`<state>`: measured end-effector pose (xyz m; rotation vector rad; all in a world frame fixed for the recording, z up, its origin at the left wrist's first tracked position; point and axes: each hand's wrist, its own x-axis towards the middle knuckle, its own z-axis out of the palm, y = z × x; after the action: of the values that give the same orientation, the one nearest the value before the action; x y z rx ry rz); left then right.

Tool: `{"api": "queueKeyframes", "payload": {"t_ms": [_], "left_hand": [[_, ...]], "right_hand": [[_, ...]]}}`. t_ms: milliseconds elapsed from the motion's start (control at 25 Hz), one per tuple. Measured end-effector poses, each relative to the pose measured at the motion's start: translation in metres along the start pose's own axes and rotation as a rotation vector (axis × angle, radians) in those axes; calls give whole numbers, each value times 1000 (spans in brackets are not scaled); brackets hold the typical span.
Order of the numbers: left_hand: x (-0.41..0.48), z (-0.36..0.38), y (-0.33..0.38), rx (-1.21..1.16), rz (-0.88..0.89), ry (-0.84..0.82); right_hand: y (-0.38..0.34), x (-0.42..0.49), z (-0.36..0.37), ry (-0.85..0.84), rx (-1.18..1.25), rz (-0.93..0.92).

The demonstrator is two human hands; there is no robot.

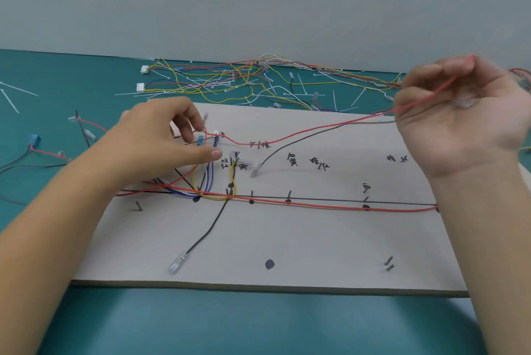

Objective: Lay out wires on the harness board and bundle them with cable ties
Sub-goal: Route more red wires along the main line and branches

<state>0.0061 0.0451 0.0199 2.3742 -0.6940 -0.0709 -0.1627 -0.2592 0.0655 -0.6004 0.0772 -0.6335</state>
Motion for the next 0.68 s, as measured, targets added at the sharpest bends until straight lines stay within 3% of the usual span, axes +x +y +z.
{"api": "queueKeyframes", "payload": {"t_ms": [200,280,440,560,680], "left_hand": [[4,12,0,26,-34,117],[4,12,-1,8,-20,73],[2,11,0,-4,62,88],[0,8,3,-44,96,140],[-6,0,10,-248,108,153]], "right_hand": [[16,-7,11,-57,-389,143],[27,-9,13,-49,-647,38],[46,-11,10,-64,-1273,-350],[49,-9,6,-7,-1526,-396],[46,-13,8,99,-1755,-331]]}}
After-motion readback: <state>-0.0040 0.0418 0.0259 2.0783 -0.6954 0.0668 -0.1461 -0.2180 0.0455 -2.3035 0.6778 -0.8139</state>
